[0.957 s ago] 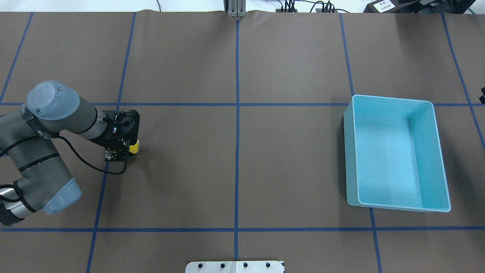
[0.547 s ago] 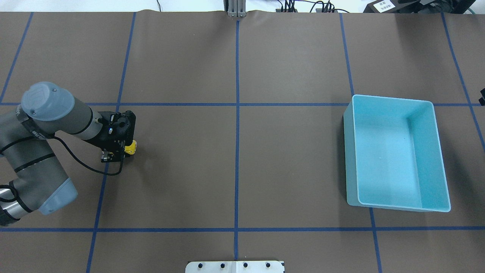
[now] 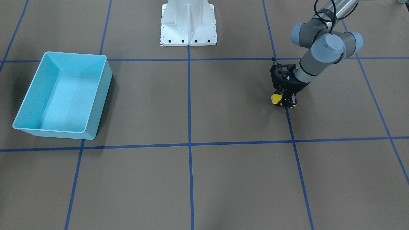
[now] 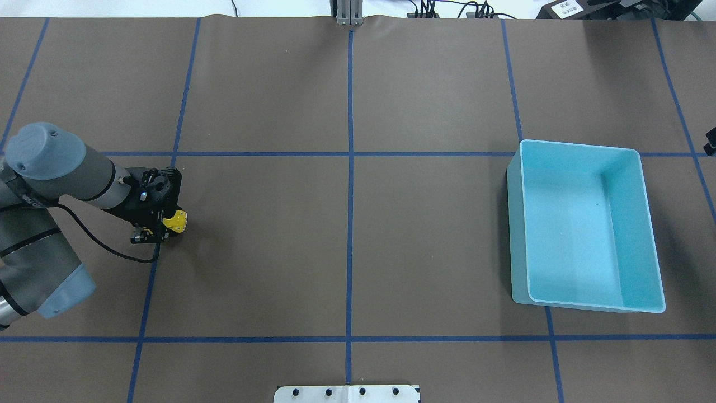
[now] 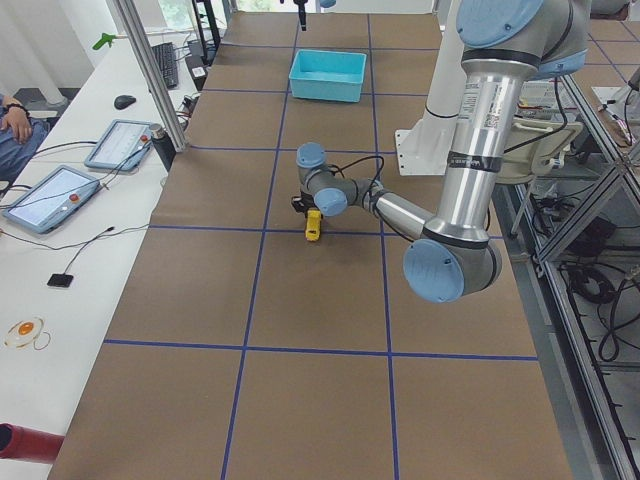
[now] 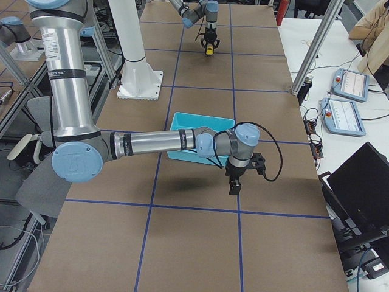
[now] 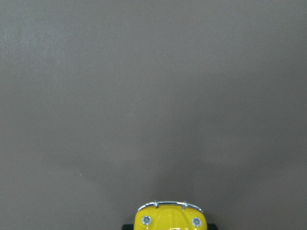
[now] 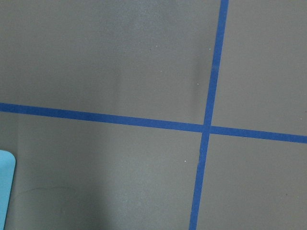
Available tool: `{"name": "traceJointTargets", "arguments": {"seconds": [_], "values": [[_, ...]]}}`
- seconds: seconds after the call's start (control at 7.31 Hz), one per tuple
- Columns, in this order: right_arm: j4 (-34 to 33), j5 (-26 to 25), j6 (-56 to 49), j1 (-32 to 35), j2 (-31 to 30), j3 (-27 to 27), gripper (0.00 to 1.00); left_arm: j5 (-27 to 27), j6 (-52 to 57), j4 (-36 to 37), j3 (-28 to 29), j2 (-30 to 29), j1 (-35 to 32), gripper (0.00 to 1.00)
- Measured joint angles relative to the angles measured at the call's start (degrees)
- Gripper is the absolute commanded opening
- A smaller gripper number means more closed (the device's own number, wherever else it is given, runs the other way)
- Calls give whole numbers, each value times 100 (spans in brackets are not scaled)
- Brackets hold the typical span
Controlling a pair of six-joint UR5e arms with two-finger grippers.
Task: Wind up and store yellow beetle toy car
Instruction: 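Drag the car backward along the table with the left gripper, away from the bin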
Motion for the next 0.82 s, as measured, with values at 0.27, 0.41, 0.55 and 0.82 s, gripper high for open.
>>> {"name": "traceJointTargets", "arguments": {"seconds": [0.27, 0.41, 0.55, 0.82], "values": [[0, -1, 0, -18, 1, -2, 100, -76, 35, -184, 2, 177, -51, 0], [0, -1, 0, -26, -1, -2, 100, -128, 43, -253, 6, 242, -64, 0], [0, -1, 0, -34, 0, -2, 100, -154, 77, -294, 9, 306, -75, 0], [0, -1, 0, -51, 6, -2, 100, -192, 170, -440, 10, 454, -94, 0]]}}
